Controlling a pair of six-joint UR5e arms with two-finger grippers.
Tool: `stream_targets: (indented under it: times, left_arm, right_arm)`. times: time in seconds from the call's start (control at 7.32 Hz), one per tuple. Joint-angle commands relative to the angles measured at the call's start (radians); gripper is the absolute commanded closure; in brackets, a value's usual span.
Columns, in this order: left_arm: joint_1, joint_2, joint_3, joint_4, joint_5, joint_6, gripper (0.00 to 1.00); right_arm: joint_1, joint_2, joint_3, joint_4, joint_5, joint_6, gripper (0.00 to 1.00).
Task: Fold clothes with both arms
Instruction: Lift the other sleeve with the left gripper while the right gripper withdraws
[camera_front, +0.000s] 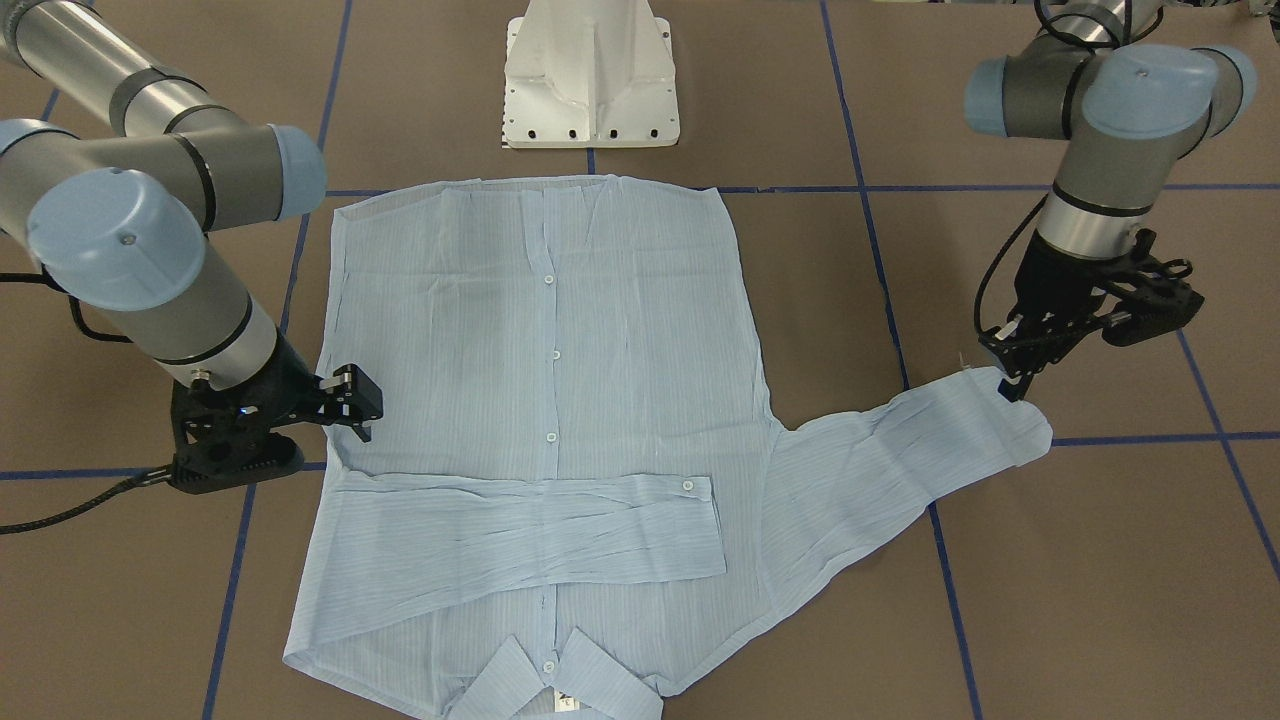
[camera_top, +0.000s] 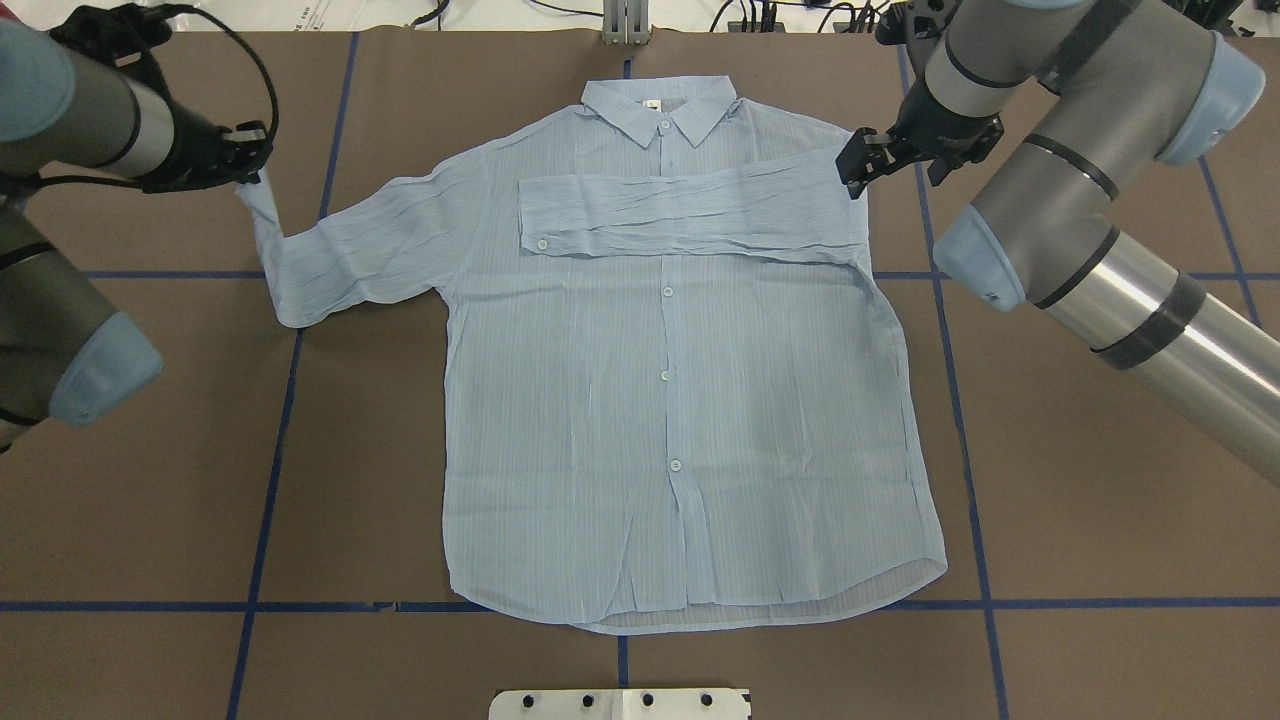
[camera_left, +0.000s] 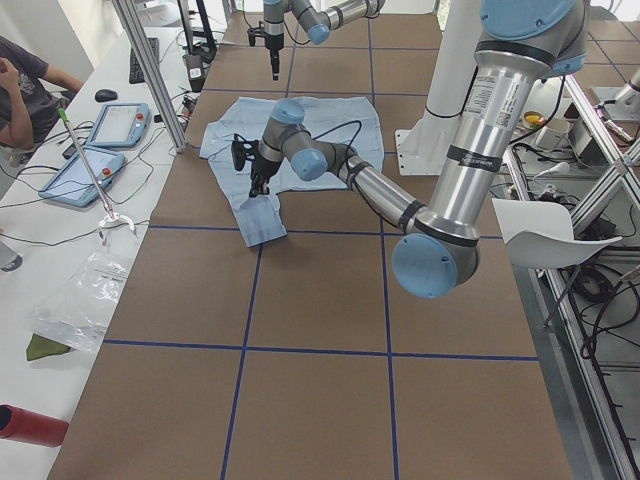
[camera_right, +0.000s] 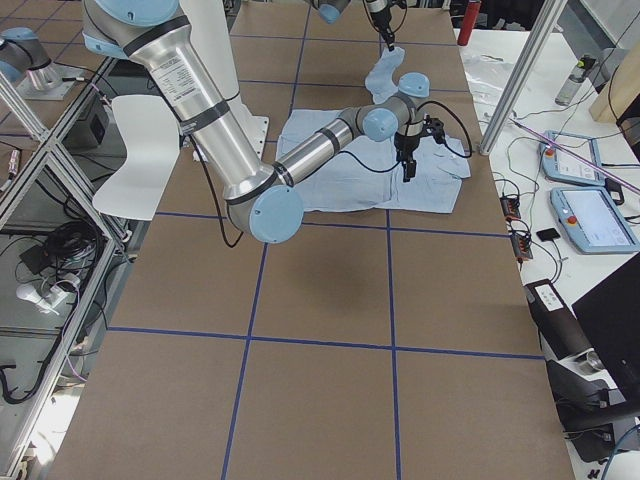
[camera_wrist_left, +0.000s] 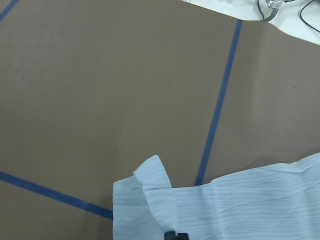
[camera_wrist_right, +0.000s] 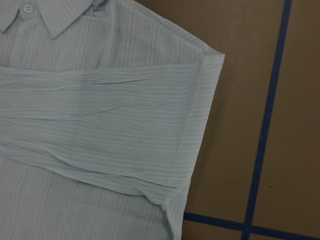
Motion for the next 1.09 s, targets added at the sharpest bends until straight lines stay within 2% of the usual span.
stream_targets:
  times: [0.0, 0.14, 0.27, 0.41, 0.68, 0.96]
  left_arm:
    - [0.000, -0.210, 0.045, 0.067, -0.100, -0.133, 1.00]
    - [0.002, -0.309, 0.086, 0.053, -0.118, -0.244, 1.00]
    - [0.006, -0.459, 0.193, 0.031, -0.122, -0.344, 1.00]
    - [0.022, -0.575, 0.320, -0.045, -0.122, -0.451, 1.00]
    - [0.088, -0.579, 0.489, -0.362, -0.120, -0.613, 1.00]
    - [0.129, -0.579, 0.515, -0.400, -0.114, -0.624, 1.00]
  right_arm:
    - [0.053, -0.054, 0.021, -0.067, 0.000, -0.136, 0.00]
    - [0.073, -0.079, 0.020, -0.064, 0.002, -0.177, 0.00]
    - [0.090, -0.090, 0.018, -0.065, 0.008, -0.198, 0.00]
    - [0.096, -0.104, 0.017, -0.059, 0.042, -0.199, 0.00]
    - [0.098, -0.105, 0.010, -0.058, 0.045, -0.199, 0.00]
    - [0.096, -0.104, 0.009, -0.056, 0.043, -0.198, 0.00]
